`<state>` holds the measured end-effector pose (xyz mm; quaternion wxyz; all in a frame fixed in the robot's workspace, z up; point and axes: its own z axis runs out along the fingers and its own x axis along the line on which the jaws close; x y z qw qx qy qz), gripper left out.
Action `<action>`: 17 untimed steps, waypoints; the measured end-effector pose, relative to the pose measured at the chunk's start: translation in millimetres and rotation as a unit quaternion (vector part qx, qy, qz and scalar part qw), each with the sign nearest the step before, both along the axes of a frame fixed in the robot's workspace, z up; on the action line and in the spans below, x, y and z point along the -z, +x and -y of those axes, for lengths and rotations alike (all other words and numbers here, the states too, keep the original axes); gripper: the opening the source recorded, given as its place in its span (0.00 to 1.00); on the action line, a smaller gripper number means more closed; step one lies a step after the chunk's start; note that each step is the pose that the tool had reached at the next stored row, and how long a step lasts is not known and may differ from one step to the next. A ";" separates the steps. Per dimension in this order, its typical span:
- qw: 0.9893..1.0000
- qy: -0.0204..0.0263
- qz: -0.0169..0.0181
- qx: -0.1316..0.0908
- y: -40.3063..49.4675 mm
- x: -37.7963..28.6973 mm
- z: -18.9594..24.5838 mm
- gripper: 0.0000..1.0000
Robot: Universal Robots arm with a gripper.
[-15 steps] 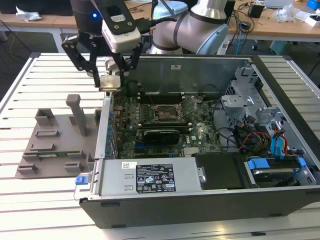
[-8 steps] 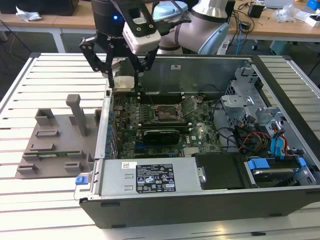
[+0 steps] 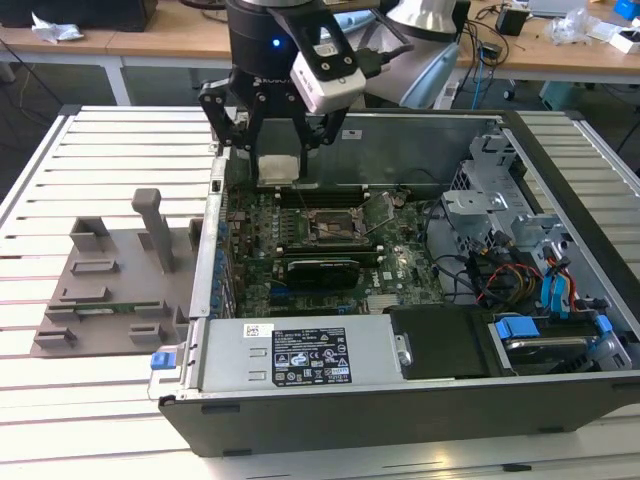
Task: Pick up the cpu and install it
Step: 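Pick up the cpu and move it towards the insertion slot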
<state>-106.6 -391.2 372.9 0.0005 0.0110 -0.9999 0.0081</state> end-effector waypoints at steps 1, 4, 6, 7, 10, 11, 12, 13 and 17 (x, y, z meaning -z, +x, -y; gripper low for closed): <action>1.000 0.000 0.000 0.000 2.4 0.6 -0.1 0.55; 1.000 0.000 -0.001 0.000 12.6 3.3 -0.9 0.55; 1.000 0.000 -0.001 0.000 17.8 4.9 -1.3 0.55; 1.000 0.000 -0.001 0.000 20.9 5.8 -1.5 0.55; 1.000 0.000 -0.002 0.000 29.9 11.6 -2.6 0.55; 1.000 0.000 -0.002 0.000 33.0 14.8 -3.6 0.55; 1.000 0.000 -0.003 0.000 36.8 18.0 -5.3 0.55; 1.000 0.000 -0.003 0.000 41.8 21.7 -8.9 0.55; 1.000 0.000 -0.004 0.000 53.6 30.9 -19.8 0.55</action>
